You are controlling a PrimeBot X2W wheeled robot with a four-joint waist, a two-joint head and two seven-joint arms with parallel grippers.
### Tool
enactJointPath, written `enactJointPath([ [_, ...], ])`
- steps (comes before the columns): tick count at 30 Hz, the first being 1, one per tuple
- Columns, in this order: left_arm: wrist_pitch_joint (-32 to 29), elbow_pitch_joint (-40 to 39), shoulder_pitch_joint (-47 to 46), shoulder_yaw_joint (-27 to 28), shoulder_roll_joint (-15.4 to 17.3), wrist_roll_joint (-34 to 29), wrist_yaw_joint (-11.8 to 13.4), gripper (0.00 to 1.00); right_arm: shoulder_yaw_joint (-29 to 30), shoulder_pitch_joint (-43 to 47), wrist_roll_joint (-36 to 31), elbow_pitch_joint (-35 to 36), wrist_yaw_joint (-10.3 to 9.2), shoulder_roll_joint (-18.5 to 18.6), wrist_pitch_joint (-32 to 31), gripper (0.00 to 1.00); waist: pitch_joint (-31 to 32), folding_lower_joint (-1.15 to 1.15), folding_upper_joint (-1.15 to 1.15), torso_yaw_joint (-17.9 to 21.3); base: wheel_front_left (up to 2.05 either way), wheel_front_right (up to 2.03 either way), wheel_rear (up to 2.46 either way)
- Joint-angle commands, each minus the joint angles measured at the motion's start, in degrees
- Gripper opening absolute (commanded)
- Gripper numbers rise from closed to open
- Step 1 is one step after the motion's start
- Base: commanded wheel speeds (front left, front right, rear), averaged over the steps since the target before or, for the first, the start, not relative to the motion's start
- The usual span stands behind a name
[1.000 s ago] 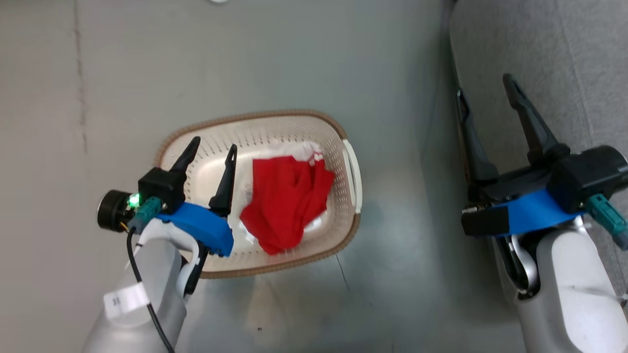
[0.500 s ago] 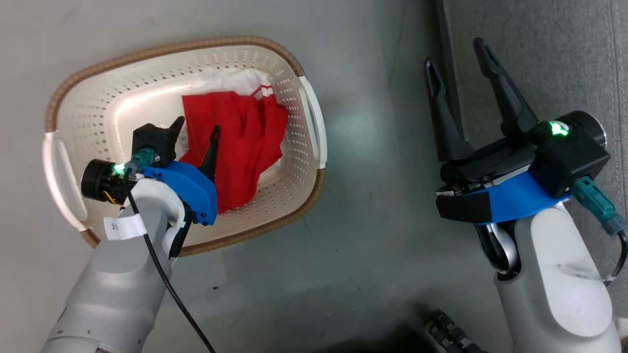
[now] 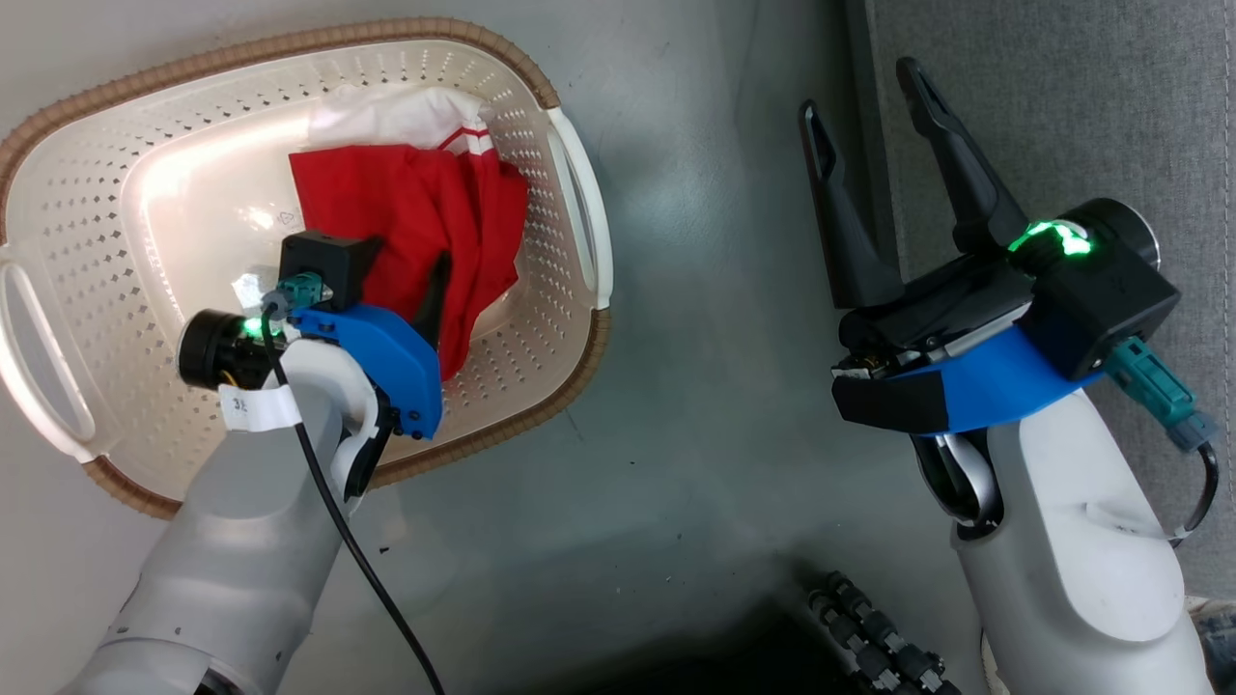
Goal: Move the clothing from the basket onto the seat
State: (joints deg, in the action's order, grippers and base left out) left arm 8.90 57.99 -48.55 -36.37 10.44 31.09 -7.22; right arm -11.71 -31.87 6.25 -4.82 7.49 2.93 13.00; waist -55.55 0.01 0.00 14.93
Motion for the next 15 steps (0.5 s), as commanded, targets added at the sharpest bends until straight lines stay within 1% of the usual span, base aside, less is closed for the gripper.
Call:
enactJointPath([
  [1, -0.80, 1.00, -1.19, -0.60, 0.19, 0.91, -0.38, 1.00, -0.13, -1.26, 0.59, -0.24, 0.01, -0.06, 0.38, 1.00, -0.19, -0.01, 0.00, 0.20, 0.00, 0.00, 0.00],
  [6, -3.99, 5.38, -2.03, -1.67, 0.06, 1.74, -0.25, 1.00, -0.43, -1.03, 1.10, -0.40, 0.01, -0.07, 0.87, 1.00, -0.52, -0.01, 0.00, 0.72, 0.00, 0.00, 0.00],
  [9, -5.58, 7.99, -3.11, -2.32, -0.43, 1.20, 0.83, 1.00, -0.23, -0.84, 1.12, -0.40, 0.01, -0.07, 0.93, 1.00, -0.72, -0.01, 0.00, 0.79, 0.00, 0.00, 0.00],
  [15, -7.15, 11.48, -4.16, -2.60, -0.72, 1.31, 2.01, 1.00, -0.34, -0.80, 1.22, -0.52, 0.01, -0.07, 1.06, 1.00, -1.00, -0.01, 0.00, 0.79, 0.00, 0.00, 0.00],
])
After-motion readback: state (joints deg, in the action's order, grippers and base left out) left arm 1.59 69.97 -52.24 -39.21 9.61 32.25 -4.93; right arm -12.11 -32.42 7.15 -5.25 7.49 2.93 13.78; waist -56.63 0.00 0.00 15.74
